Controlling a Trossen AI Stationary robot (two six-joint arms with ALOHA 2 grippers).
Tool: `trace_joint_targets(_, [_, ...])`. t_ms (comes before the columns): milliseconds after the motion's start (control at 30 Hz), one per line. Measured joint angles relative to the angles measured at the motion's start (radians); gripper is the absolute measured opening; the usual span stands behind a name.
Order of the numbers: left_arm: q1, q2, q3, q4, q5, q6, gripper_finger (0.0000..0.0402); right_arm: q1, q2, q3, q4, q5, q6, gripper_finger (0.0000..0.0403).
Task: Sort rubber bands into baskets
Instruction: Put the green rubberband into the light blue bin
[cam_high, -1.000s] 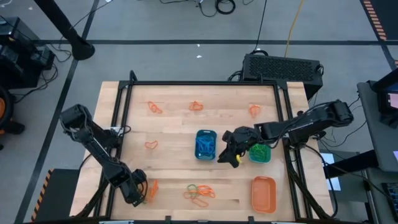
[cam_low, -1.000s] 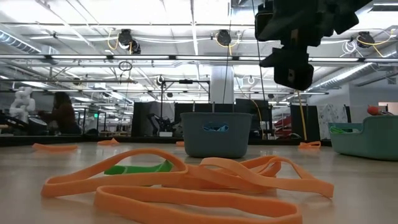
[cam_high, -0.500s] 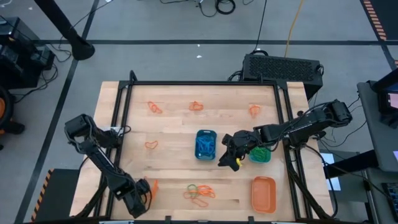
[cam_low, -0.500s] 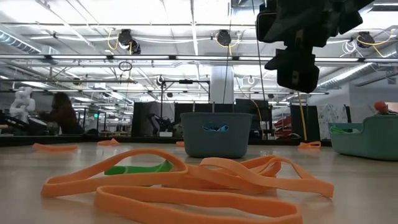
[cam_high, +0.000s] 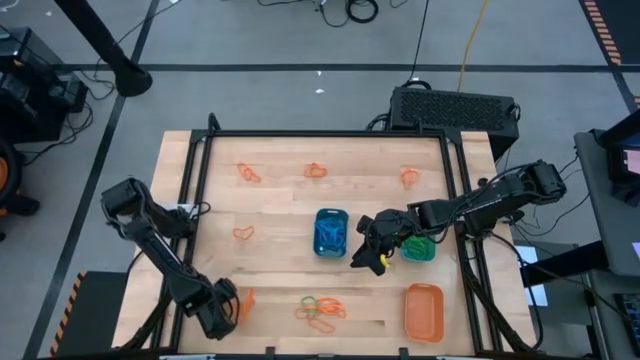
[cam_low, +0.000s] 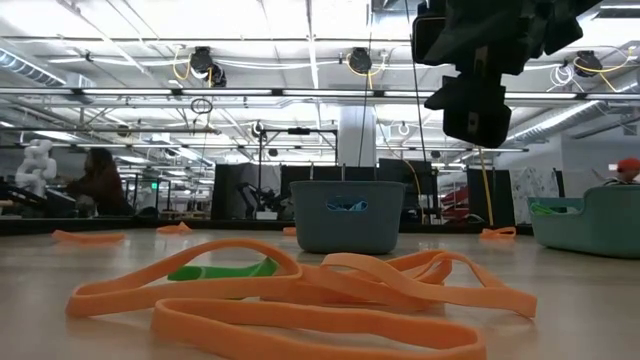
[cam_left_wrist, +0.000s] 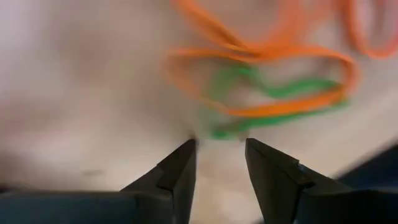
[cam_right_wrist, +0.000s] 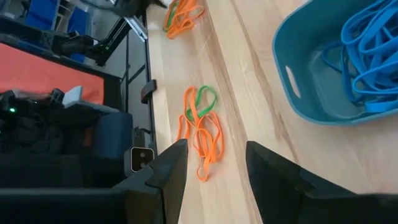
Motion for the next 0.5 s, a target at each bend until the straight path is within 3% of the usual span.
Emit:
trace_joint_targets(200, [0.012,-0.110,0.002,-0.138,-0.025,-0.023,0.0186,0.000,0.000,0.000,0.003,0.000,-0.003,0.0155])
trace_joint_targets(500, [0.019,-0.050,-0.001,0.009,-0.031,0.011,0.0247,0.016,0.000,0.000,0.002,-0.003,-0.003,0.0155])
